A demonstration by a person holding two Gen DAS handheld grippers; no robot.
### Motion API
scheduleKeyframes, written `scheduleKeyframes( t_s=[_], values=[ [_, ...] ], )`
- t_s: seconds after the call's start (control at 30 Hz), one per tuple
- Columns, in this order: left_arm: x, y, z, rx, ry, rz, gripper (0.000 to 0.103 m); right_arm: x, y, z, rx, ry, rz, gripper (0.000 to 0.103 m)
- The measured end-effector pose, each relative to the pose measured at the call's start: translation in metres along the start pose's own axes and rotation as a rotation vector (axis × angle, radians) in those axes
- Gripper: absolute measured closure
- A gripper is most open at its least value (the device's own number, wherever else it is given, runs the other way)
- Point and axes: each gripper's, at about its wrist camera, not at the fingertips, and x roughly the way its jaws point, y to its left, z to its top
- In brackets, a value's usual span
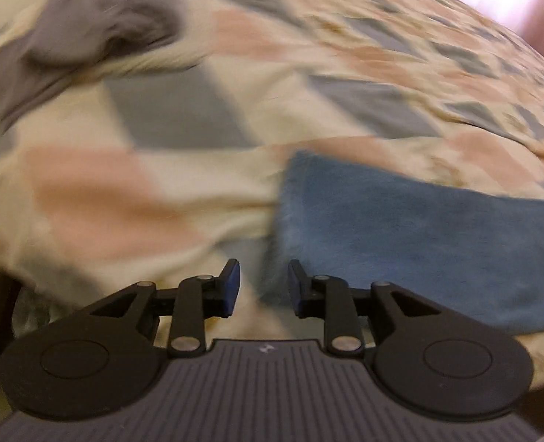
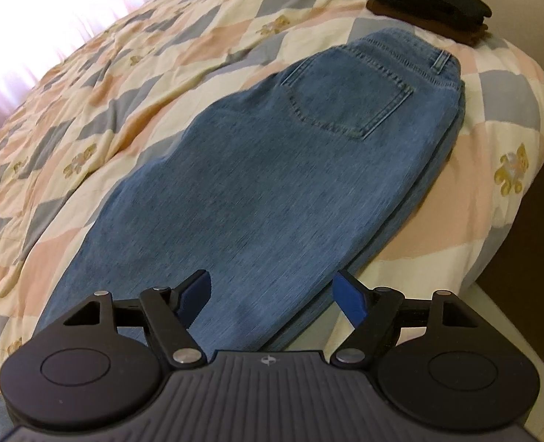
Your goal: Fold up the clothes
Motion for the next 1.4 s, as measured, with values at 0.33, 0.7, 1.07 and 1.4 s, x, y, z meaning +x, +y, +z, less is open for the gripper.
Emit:
scheduleKeyframes(
  t_s=[0.33, 0.7, 1.07, 1.4],
  values=[
    [0.119, -0.317, 0.124, 0.235, 0.157, -0.664, 0.067, 0.027, -0.099, 0.106, 0.032, -0.13, -0.021, 0.027],
    [0.256, -0.535, 0.127, 0.36, 0.6, -0.817, 0.052, 0.098, -0.224, 0.283, -0.067, -0.065, 0.064, 0.012],
    [0.201, -0.542, 0.113, 0.469, 0.298, -0.789, 0.1, 0.163, -0.221, 0.31, -0.081, 0.131, 0.407, 0.094],
    [0.212, -0.521, 0.117, 0.494, 0.078, -0.514, 0.103, 0.169, -0.213, 0.29, -0.127, 0.007, 0.134, 0.092]
  ],
)
